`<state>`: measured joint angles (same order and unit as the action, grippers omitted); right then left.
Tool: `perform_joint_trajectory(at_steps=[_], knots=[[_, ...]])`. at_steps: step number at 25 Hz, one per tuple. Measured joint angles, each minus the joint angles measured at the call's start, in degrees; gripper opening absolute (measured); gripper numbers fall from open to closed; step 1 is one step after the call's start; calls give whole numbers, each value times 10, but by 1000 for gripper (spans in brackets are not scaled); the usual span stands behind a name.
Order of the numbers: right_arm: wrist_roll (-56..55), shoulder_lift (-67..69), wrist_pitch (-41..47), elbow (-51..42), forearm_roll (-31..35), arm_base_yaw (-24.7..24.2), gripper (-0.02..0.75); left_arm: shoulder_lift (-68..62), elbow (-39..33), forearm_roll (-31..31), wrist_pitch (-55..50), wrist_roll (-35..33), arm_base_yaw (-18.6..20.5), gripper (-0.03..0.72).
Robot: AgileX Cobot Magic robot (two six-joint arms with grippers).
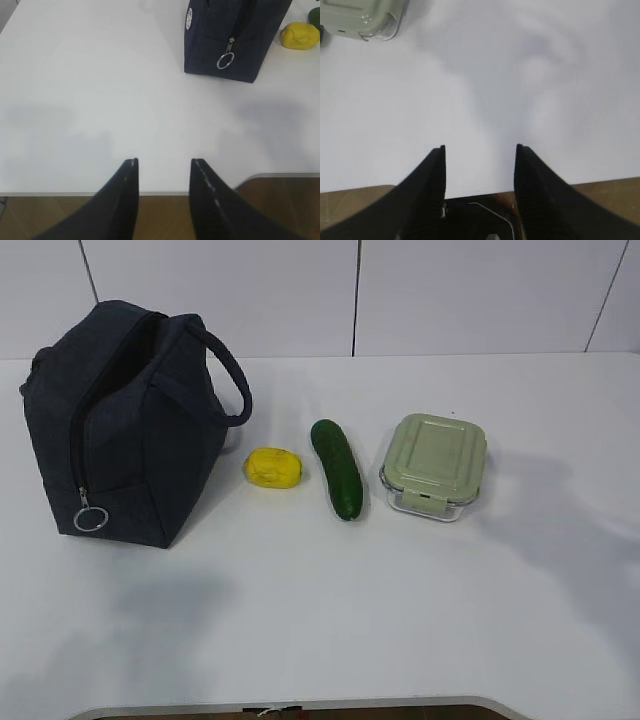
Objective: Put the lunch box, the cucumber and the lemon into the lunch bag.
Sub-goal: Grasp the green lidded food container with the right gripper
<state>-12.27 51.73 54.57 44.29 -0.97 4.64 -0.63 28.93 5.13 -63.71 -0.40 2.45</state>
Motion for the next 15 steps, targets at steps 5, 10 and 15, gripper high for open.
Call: perform_joint_trajectory(at_steps=[5, 10, 15], knots=[[-1, 99, -26, 49, 31, 0, 367, 0, 0, 0, 0, 0, 0, 242], [48, 179, -27, 114, 109, 0, 367, 0, 0, 0, 0, 0, 0, 242], [149, 244, -27, 167, 248, 0, 367, 0, 0, 0, 0, 0, 0, 242]])
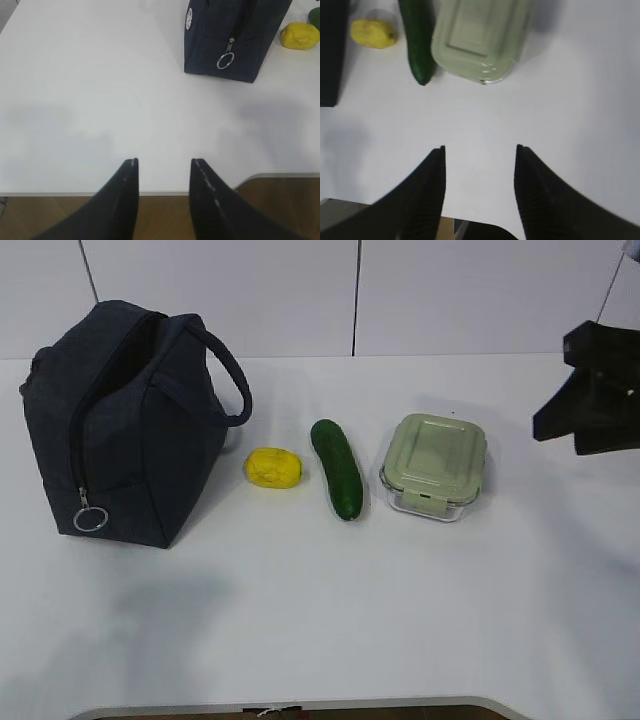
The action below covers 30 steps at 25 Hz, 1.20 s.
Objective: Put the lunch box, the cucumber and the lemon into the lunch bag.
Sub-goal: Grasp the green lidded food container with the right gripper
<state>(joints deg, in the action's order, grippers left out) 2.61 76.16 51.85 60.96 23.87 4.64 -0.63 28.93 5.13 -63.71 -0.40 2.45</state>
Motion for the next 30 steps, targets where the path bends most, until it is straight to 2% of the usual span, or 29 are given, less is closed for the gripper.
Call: perform_joint_trajectory(at_steps=[3, 7, 9, 14, 16, 21, 30], knots=[[41, 30, 0, 15, 54, 0, 367, 0, 0, 0, 0, 0, 0, 242], [61, 61, 5, 19, 84, -7, 367, 0, 0, 0, 0, 0, 0, 242], [85, 73, 17, 19, 121, -25, 367, 0, 0, 0, 0, 0, 0, 242], [194, 93, 70, 21, 280, -102, 367, 0, 0, 0, 0, 0, 0, 242], [228, 109, 100, 23, 313, -130, 367, 0, 0, 0, 0, 0, 0, 242], [284, 154, 135, 24, 336, -174, 367, 0, 0, 0, 0, 0, 0, 242], [293, 172, 125, 24, 337, -179, 367, 0, 0, 0, 0, 0, 0, 242]])
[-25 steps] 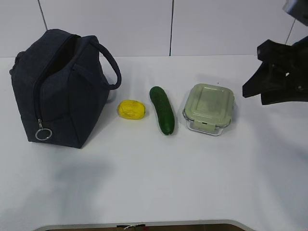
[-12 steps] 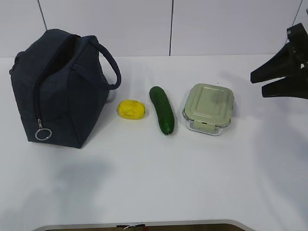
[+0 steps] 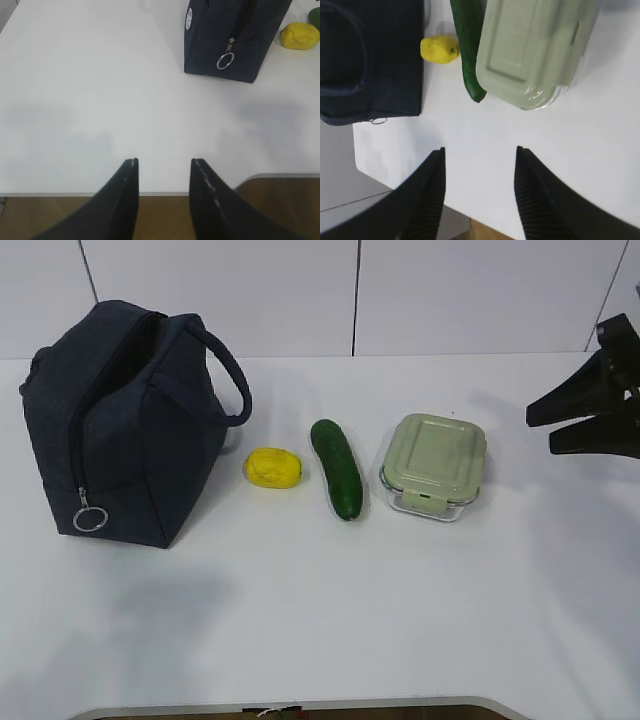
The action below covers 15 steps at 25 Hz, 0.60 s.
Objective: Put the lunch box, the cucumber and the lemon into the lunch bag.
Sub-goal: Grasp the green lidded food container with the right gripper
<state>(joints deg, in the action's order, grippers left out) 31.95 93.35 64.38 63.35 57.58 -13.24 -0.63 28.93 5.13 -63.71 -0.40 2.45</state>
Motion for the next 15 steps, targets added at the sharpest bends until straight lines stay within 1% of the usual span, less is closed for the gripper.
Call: perform_joint_trajectory(at_steps=[3, 6, 10, 15], knots=[[0, 2, -33, 0, 1, 0, 372, 0, 0, 0, 0, 0, 0, 242], [-1, 14, -52, 0, 4, 0, 419, 0, 0, 0, 0, 0, 0, 242], [17, 54, -51, 15, 5, 0, 486, 0, 0, 0, 0, 0, 0, 242], [38, 114, -50, 51, 16, 0, 500, 0, 0, 0, 0, 0, 0, 242]])
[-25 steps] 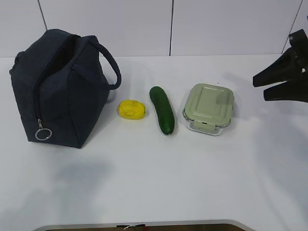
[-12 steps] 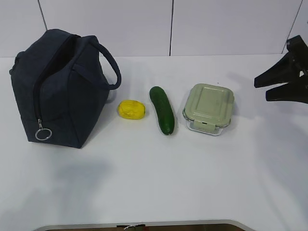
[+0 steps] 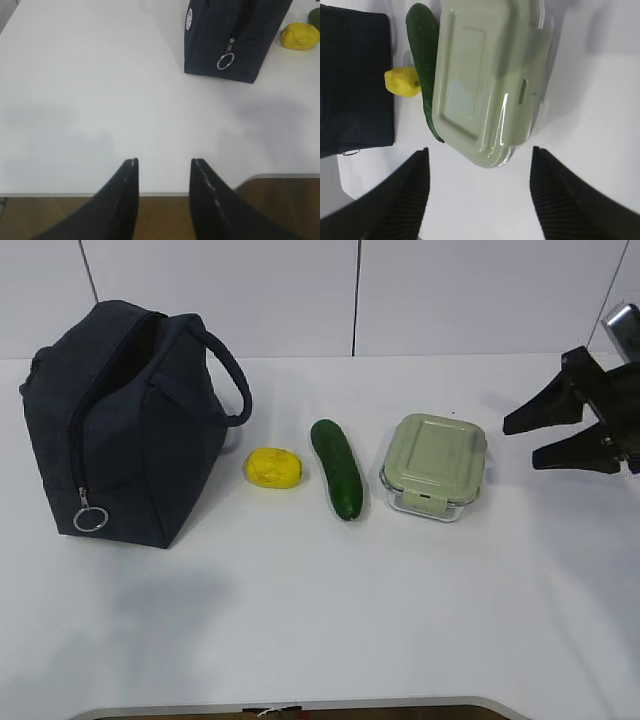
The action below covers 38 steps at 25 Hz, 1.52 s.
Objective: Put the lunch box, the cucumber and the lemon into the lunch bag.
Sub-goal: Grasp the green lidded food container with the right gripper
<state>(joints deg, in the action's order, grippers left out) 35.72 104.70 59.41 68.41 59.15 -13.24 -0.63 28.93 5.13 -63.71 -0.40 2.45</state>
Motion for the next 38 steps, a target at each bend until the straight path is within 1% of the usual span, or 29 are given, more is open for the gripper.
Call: perform_joint_trajectory(at_steps=[7, 17, 21, 27, 38], knots=[[8, 73, 2, 29, 37, 0, 501, 0, 0, 0, 0, 0, 0, 242], [71, 117, -16, 31, 89, 0, 501, 0, 0, 0, 1, 0, 0, 242], [80, 135, -20, 43, 95, 5, 503, 0, 0, 0, 1, 0, 0, 242], [81, 158, -20, 76, 98, 20, 543, 0, 0, 0, 1, 0, 0, 242], [81, 165, -34, 80, 99, 40, 545, 0, 0, 0, 1, 0, 0, 242]])
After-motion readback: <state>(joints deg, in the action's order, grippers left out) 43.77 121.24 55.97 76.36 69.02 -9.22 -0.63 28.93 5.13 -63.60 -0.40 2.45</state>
